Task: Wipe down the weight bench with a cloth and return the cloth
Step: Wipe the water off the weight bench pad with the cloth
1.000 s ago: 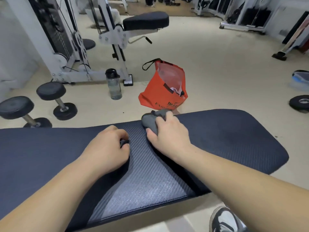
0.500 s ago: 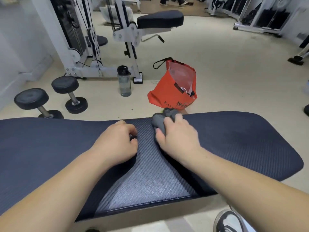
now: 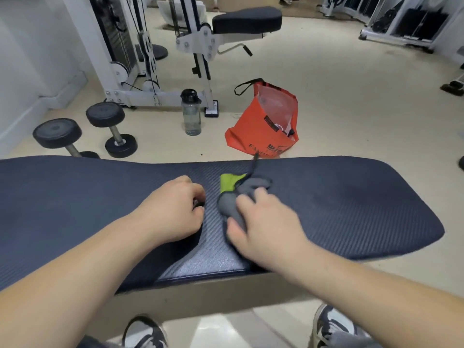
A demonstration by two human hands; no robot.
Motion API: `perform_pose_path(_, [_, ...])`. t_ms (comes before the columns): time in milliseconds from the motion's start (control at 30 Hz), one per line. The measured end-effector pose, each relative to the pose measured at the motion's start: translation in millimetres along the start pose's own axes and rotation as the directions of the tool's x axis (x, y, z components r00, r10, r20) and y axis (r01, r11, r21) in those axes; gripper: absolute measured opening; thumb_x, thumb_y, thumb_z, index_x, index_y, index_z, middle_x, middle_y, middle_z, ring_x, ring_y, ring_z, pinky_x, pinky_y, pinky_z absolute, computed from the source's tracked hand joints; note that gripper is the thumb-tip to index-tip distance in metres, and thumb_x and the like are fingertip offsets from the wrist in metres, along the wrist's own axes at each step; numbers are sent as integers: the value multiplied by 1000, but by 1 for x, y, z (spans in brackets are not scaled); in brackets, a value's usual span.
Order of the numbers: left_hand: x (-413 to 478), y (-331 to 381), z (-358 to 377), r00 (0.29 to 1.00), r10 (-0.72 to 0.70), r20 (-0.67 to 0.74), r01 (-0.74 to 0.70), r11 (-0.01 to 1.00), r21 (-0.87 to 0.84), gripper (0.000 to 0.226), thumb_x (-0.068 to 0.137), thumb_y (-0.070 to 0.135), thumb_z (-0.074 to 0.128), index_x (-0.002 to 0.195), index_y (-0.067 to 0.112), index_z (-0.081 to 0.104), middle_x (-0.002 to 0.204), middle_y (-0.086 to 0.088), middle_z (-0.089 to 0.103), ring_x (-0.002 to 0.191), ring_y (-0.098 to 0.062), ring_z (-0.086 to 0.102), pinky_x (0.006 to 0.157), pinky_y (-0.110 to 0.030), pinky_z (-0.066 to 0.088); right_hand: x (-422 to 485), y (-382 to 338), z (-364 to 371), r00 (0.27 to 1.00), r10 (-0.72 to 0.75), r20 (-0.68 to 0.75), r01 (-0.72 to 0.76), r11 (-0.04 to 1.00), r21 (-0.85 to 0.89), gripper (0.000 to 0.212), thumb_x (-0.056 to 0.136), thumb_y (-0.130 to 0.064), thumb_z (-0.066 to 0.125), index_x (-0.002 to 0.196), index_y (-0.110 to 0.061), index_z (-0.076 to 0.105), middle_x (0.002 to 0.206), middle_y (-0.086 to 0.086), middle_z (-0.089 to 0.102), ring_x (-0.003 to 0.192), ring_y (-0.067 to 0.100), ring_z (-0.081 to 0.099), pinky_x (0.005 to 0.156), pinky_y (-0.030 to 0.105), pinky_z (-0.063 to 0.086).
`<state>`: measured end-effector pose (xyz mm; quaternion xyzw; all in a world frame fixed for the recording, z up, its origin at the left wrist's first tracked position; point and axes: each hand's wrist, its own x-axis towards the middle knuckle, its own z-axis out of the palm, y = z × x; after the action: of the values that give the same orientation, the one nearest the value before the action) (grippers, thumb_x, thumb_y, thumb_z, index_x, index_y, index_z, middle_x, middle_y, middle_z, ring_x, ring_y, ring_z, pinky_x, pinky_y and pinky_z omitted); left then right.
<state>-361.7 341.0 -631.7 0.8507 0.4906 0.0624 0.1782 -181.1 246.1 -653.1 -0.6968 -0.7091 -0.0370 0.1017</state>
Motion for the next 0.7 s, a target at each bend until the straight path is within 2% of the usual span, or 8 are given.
perform_pose_path(100, [-3, -1, -8, 999, -37, -23, 38, 999, 13, 13, 85, 26, 59, 87, 24, 72, 100, 2, 59, 98, -24, 61, 87, -36, 53, -25, -21, -1, 983, -185, 3, 185, 981, 62, 36, 82, -57, 54, 90, -23, 58, 85, 6, 54, 73, 34, 62, 58, 39, 47])
perform_pose_path(167, [-6, -1, -12, 998, -56, -29, 57, 998, 18, 15, 86, 26, 58, 91, 24, 73, 101, 2, 60, 100, -23, 60, 88, -34, 52, -14, -6, 2, 983, -181, -1, 181, 983, 22, 39, 80, -61, 54, 90, -24, 59, 83, 5, 56, 77, 34, 64, 62, 40, 48])
perform_pose_path(300, [-20, -8, -20, 997, -71, -17, 71, 997, 42, 21, 89, 29, 58, 106, 26, 71, 106, 4, 58, 104, -19, 57, 90, -32, 49, 23, 33, 4, 985, 172, 31, -171, 985, -27, 41, 90, -61, 46, 103, -24, 56, 95, 5, 54, 97, 35, 61, 70, 40, 44])
perform_pose_path(367, [-28, -14, -25, 996, -93, 0, 93, 995, 46, 20, 91, 30, 58, 106, 26, 70, 106, 7, 55, 101, -16, 55, 87, -30, 47, 27, 27, 5, 967, 254, 22, -254, 967, 6, 38, 96, -54, 44, 109, -19, 53, 105, 9, 53, 102, 37, 58, 70, 40, 41])
perform_pose_path(467, [-40, -19, -33, 993, -116, 7, 115, 992, 58, 20, 91, 30, 58, 107, 27, 70, 108, 7, 56, 103, -16, 57, 87, -28, 47, 11, -21, 5, 989, 137, 49, -136, 991, -15, 38, 97, -51, 45, 114, -18, 52, 113, 13, 55, 103, 37, 58, 71, 41, 42])
perform_pose_path(533, [-47, -21, -36, 991, -134, 11, 133, 989, 72, 21, 91, 29, 59, 108, 26, 71, 110, 5, 59, 106, -18, 58, 88, -28, 47, -8, -56, 3, 997, -60, 38, 57, 996, 76, 39, 93, -53, 48, 111, -18, 54, 108, 13, 56, 97, 38, 60, 71, 42, 46])
perform_pose_path(633, [-56, -21, -39, 985, -172, 33, 169, 983, 73, 27, 89, 27, 58, 112, 26, 71, 110, 5, 61, 103, -17, 57, 87, -28, 48, -14, -72, -1, 940, -333, 79, 324, 939, 113, 41, 88, -56, 54, 107, -21, 58, 100, 10, 57, 91, 37, 62, 69, 41, 41])
perform_pose_path(700, [-61, -19, -41, 980, -197, 36, 194, 978, 74, 31, 87, 27, 57, 115, 27, 70, 112, 4, 65, 98, -16, 55, 85, -27, 48, 6, -59, -4, 950, -283, 130, 273, 958, 93, 43, 88, -60, 51, 114, -26, 56, 106, 7, 58, 101, 35, 60, 78, 42, 44])
